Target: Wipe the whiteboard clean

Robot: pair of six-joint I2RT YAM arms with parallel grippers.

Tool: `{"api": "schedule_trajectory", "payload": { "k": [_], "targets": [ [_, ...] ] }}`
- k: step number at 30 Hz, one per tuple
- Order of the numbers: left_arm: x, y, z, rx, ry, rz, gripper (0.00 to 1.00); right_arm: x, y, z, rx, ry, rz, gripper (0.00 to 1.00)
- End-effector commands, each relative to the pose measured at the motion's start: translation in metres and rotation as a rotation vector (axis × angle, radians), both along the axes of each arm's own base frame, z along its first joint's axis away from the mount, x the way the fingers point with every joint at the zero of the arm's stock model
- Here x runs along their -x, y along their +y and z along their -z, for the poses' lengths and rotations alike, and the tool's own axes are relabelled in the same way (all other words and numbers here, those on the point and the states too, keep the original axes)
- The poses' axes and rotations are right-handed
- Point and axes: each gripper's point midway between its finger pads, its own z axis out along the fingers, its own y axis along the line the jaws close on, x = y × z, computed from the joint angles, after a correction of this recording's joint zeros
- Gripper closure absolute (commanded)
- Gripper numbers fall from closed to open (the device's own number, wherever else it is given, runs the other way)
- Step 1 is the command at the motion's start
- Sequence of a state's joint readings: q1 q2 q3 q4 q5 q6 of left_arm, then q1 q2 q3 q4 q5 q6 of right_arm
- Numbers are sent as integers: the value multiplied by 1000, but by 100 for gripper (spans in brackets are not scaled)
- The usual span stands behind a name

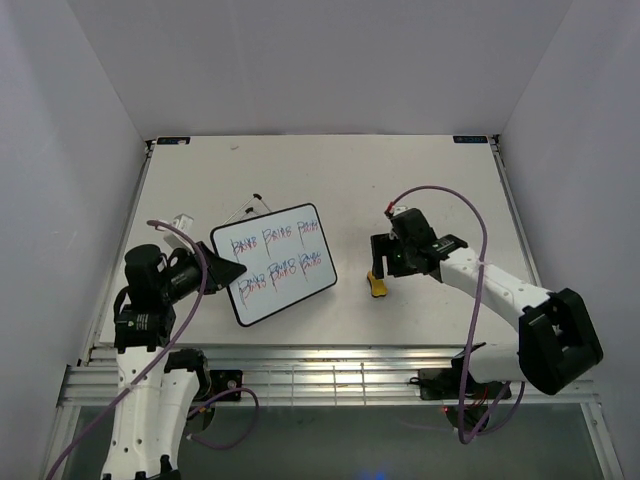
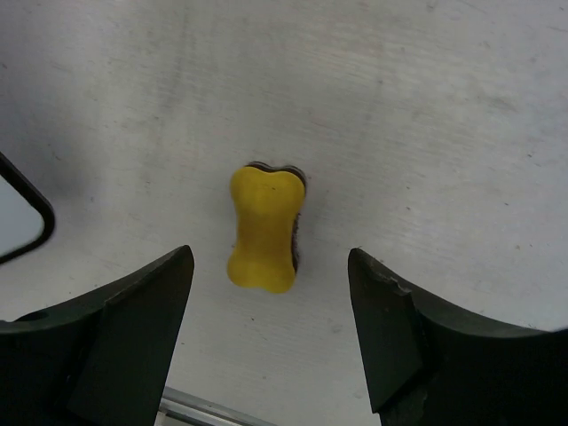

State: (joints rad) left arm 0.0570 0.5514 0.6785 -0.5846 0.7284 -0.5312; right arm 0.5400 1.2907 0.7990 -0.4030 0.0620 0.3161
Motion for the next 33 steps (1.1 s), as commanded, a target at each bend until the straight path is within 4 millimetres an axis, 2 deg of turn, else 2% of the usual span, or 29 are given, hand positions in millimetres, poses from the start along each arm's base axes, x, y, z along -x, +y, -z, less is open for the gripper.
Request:
{"api": "schedule_trajectory", "payload": {
  "k": [1,3,6,8,11,18,20,28,33],
  "targets": [
    [21,-8,0,30,93,49,100,-14,22,-13,47,-49,-9,24],
    [30,-13,5,46,120,81,100,-14,30,-5,75,-34,-28,27],
    [37,-18,12,64,143,113,100,-14,29,6,119,-10,-32,29],
    [39,-19,16,69,152,123,100,-12,33,12,122,7,-52,33],
    [42,-19,24,62,160,135,100,-7,35,19,120,22,-65,33],
    [49,-25,21,59,127,201,100,-2,28,37,158,51,-61,36],
    [49,-25,22,56,126,201,100,0,29,41,155,60,-68,41],
    [51,-25,31,50,137,208,100,1,25,51,182,73,-60,42],
    [51,-25,33,45,136,213,100,1,27,51,170,72,-66,51]
  ]
}}
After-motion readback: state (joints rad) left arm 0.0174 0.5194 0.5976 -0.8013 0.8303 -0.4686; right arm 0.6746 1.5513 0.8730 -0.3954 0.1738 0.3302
